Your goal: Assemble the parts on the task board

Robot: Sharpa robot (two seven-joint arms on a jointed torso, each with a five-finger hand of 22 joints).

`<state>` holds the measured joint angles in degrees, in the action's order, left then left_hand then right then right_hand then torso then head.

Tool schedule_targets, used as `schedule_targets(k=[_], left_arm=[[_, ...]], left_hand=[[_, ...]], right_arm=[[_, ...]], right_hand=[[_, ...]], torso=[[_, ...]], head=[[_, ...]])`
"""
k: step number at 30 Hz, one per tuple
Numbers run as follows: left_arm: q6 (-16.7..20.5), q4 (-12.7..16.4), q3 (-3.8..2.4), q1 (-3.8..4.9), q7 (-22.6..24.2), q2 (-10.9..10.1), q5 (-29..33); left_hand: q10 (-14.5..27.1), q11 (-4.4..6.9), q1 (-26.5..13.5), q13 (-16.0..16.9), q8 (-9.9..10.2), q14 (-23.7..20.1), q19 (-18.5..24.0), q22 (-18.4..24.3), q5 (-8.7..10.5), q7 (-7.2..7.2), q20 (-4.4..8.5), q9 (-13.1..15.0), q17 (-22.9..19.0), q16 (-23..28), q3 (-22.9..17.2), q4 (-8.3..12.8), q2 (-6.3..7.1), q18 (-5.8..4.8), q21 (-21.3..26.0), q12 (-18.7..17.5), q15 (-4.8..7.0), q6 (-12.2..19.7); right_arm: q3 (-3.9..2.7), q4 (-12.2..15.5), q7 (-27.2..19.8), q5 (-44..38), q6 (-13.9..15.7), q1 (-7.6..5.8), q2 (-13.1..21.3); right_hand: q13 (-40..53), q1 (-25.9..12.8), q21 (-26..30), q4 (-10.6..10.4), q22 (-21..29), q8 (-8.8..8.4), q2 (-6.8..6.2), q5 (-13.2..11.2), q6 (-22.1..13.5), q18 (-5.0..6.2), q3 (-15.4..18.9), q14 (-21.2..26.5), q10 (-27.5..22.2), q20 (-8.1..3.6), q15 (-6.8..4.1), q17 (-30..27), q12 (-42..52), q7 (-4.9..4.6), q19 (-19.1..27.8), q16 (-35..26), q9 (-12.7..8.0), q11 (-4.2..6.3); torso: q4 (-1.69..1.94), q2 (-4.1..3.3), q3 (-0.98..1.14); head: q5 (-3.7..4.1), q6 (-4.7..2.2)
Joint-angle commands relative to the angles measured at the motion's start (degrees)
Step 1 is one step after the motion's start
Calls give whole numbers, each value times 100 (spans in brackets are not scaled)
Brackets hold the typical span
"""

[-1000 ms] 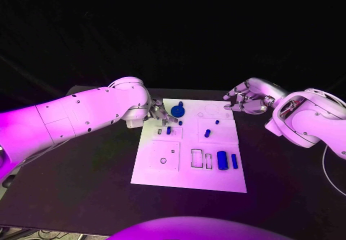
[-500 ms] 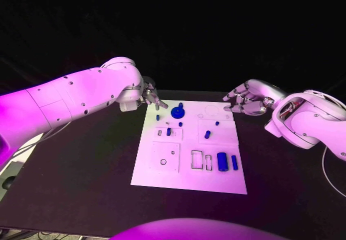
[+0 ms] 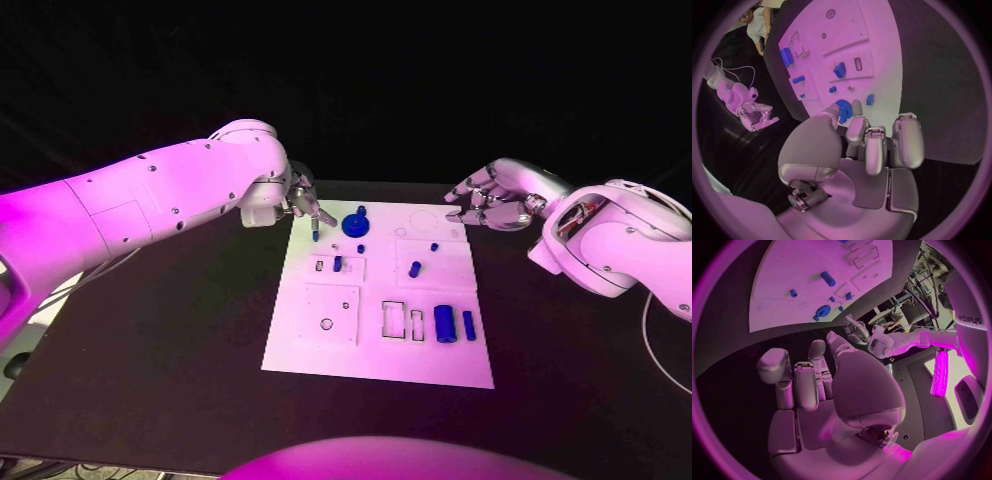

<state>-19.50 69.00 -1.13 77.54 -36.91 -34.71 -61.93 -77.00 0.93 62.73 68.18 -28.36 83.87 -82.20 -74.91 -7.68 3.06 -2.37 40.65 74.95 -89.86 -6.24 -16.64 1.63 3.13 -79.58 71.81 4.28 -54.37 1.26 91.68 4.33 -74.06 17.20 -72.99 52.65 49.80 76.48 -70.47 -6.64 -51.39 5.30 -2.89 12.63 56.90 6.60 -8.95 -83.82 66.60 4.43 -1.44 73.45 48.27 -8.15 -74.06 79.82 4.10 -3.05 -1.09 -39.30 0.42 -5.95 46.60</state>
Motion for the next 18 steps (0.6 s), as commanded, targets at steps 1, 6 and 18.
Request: schedule_targets(k=[1, 6, 18], left_arm=[[-232, -39, 28, -17, 28, 70, 56], [-272, -104, 71, -58, 65, 180, 90], [-590, -283, 128, -114, 54, 370, 113]], left_hand=[[-36, -2, -24, 15, 36, 613, -46, -207, -17, 3, 16, -14, 1505, -14, 52, -3, -43, 28, -23, 43, -5, -53], [-66, 5, -39, 50, 35, 613, -73, -252, -12, -6, 21, -34, 1505, -14, 83, 0, -66, 17, -57, 76, 0, -80], [-85, 15, -38, 66, 27, 613, -90, -278, -8, -19, 27, -51, 1505, -14, 110, 5, -87, 10, -77, 94, 8, -116]], right_arm=[[0, -5, 6, -33, -57, 5, -12], [1, -13, 5, -32, -67, 7, -26], [3, -21, 12, -29, -91, 11, -41]], right_hand=[[6, 63, 24, -22, 2, 30, -18, 36, -47, 51, -6, -272, -14, 10, 2, 4, -19, -9, 45, -18, -6, 4], [6, 63, 24, -22, 2, 30, -18, 36, -47, 51, -6, -272, -13, 10, 2, 4, -19, -9, 45, -17, -6, 4], [7, 73, 25, -27, 1, 32, -11, 51, -48, 51, -15, -273, -10, 10, 2, 7, -14, -9, 44, -17, -6, 4]], torso=[[-6, -3, -1], [-12, -6, 1], [-8, -4, 6]], head=[[-7, -3], [-6, -9], [13, 9]])
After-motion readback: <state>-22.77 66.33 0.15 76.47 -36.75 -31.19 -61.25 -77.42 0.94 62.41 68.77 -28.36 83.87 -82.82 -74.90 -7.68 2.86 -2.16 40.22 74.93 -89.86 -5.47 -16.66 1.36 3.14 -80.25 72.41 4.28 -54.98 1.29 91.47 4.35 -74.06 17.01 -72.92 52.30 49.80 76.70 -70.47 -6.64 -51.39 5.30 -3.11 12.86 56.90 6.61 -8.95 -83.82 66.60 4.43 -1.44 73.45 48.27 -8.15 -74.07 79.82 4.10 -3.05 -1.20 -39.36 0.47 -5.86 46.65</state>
